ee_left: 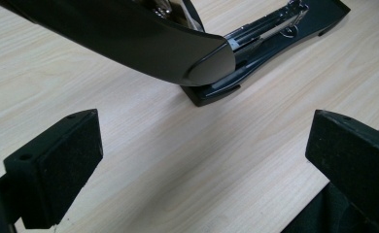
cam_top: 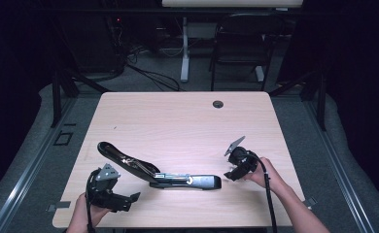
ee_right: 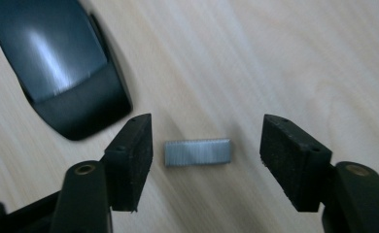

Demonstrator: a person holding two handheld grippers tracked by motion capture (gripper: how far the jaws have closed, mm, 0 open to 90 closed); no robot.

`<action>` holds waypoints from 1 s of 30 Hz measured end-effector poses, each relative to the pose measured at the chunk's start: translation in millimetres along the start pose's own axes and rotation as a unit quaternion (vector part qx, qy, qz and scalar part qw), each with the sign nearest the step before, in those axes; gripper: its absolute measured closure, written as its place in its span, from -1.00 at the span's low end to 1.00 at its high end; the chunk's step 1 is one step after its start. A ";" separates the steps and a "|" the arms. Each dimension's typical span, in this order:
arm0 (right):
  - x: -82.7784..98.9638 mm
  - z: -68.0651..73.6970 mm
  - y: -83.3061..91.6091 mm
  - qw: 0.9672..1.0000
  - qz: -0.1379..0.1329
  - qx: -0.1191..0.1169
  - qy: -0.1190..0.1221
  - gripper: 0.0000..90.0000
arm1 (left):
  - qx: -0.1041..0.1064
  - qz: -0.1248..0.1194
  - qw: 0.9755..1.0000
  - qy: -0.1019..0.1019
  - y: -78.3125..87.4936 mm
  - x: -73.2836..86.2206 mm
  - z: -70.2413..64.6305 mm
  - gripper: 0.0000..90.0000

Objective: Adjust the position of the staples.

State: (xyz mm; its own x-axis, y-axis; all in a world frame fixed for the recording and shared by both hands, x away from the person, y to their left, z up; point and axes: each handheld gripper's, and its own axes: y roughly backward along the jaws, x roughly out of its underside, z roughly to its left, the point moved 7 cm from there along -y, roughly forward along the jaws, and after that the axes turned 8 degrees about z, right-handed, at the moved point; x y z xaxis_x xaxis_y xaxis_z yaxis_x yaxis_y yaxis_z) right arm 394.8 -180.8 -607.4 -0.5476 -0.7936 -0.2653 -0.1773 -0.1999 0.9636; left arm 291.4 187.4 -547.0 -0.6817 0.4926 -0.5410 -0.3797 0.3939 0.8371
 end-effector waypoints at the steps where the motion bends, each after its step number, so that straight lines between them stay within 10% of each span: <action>1: -1.4 -1.6 2.1 1.000 -0.007 0.003 -0.008 -0.26 | -0.002 0.000 1.000 0.001 0.0 0.1 0.9 -1.00; 6: -6.6 -11.1 4.0 0.996 -0.031 0.020 -0.085 -0.32 | -0.009 0.002 1.000 0.005 0.3 0.6 4.0 -1.00; 15: -3.1 -9.9 -2.0 0.995 0.029 0.058 -0.077 -0.32 | -0.013 0.007 1.000 0.007 0.0 1.3 6.6 -1.00; 30: 14.1 -22.9 2.0 0.991 0.065 0.052 -0.108 -0.09 | -0.013 0.008 1.000 0.005 -0.2 1.2 6.5 -1.00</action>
State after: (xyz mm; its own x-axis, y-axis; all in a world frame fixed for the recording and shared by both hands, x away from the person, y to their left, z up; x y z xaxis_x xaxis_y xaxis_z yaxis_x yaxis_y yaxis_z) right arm 405.4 -205.5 -608.5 -0.7322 -0.6644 -0.1500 -0.1705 -0.0345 0.9848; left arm 294.7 193.0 -548.3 -0.6937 0.4918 -0.5262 -0.3842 0.3652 0.8479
